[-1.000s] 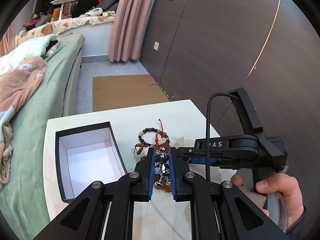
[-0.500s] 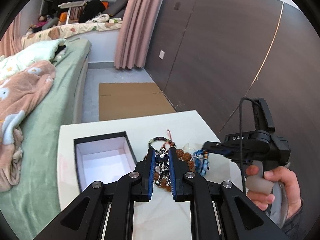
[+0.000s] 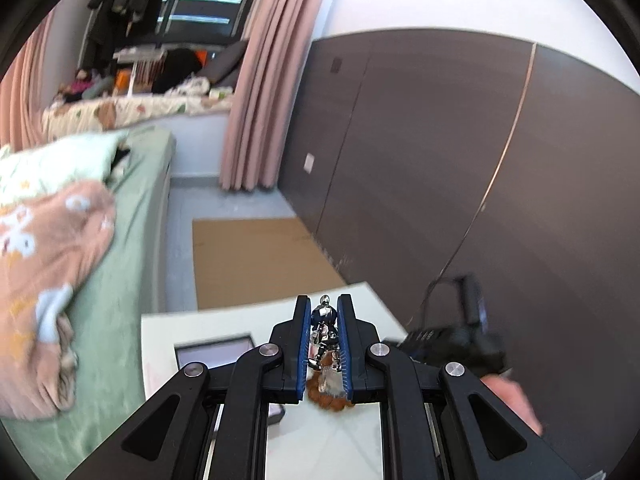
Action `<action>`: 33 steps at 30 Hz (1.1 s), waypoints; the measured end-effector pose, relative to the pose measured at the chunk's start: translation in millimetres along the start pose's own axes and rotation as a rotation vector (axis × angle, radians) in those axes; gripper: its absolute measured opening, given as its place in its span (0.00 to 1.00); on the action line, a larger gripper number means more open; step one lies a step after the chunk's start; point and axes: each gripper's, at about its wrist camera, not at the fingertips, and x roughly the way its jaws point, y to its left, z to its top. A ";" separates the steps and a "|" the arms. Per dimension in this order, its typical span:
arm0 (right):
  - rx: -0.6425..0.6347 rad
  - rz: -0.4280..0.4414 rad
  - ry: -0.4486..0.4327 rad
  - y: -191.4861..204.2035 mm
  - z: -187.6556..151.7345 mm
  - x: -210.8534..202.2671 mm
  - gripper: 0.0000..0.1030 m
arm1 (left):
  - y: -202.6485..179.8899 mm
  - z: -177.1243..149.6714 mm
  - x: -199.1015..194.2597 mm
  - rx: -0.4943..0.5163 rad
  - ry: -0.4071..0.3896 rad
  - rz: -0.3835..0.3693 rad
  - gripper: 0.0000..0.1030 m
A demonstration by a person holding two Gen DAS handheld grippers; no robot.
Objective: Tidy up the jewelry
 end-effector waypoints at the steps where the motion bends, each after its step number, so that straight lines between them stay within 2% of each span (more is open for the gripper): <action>1: -0.011 0.003 0.005 2.8 -1.1 1.6 0.12 | -4.2 6.1 -6.5 0.013 -0.019 0.001 0.11; 2: -0.015 0.002 0.009 3.4 -2.3 2.8 0.12 | -8.0 12.0 -12.7 0.025 -0.039 0.005 0.08; 3: -0.017 -0.001 0.011 3.0 -3.2 3.2 0.12 | -11.3 17.4 -21.5 0.035 -0.072 0.017 0.00; 6: -0.006 -0.067 -0.016 -2.9 -3.2 1.8 0.12 | -13.9 35.0 -47.3 0.040 -0.148 0.037 0.00; 9: 0.037 -0.051 -0.001 -15.5 0.7 1.4 0.12 | -17.6 47.3 -62.3 0.066 -0.173 0.054 0.00; 13: 0.021 -0.006 0.012 -12.6 0.2 -4.0 0.12 | -18.6 49.9 -54.7 0.054 -0.107 0.064 0.00; 15: 0.012 0.051 0.011 -9.0 -1.1 -9.1 0.12 | -16.4 45.7 -45.6 0.040 -0.072 0.066 0.00; 17: -0.003 0.161 0.011 -2.5 -3.3 -19.5 0.12 | -14.5 37.7 -31.2 0.023 -0.021 0.054 0.00; 18: -0.012 0.190 0.008 0.9 -3.7 -22.2 0.12 | -13.9 32.8 -25.1 0.011 0.004 0.049 0.02; 20: -0.044 0.259 -0.010 8.4 -7.7 -33.5 0.12 | -12.2 18.1 -6.6 -0.015 0.071 0.039 0.16; 22: -0.079 0.321 -0.028 17.4 -11.7 -43.7 0.12 | -11.3 1.8 10.7 -0.032 0.125 0.030 0.56; 24: -0.100 0.345 -0.034 25.1 -13.8 -47.6 0.12 | -11.6 -12.9 20.2 -0.037 0.139 0.030 0.69; 29: -0.111 0.349 -0.040 29.8 -13.5 -51.1 0.12 | -11.1 -51.3 52.6 -0.036 0.235 0.036 0.68; 31: -0.106 0.307 -0.040 26.5 -11.2 -48.8 0.12 | -9.1 -69.7 66.5 -0.043 0.286 0.050 0.68; 32: -0.101 0.288 -0.036 22.4 -10.2 -47.6 0.12 | -9.1 -80.1 73.2 -0.047 0.309 0.054 0.66; 33: -0.093 0.267 -0.028 19.3 -9.0 -46.0 0.12 | -7.2 -90.9 80.5 -0.051 0.333 0.058 0.60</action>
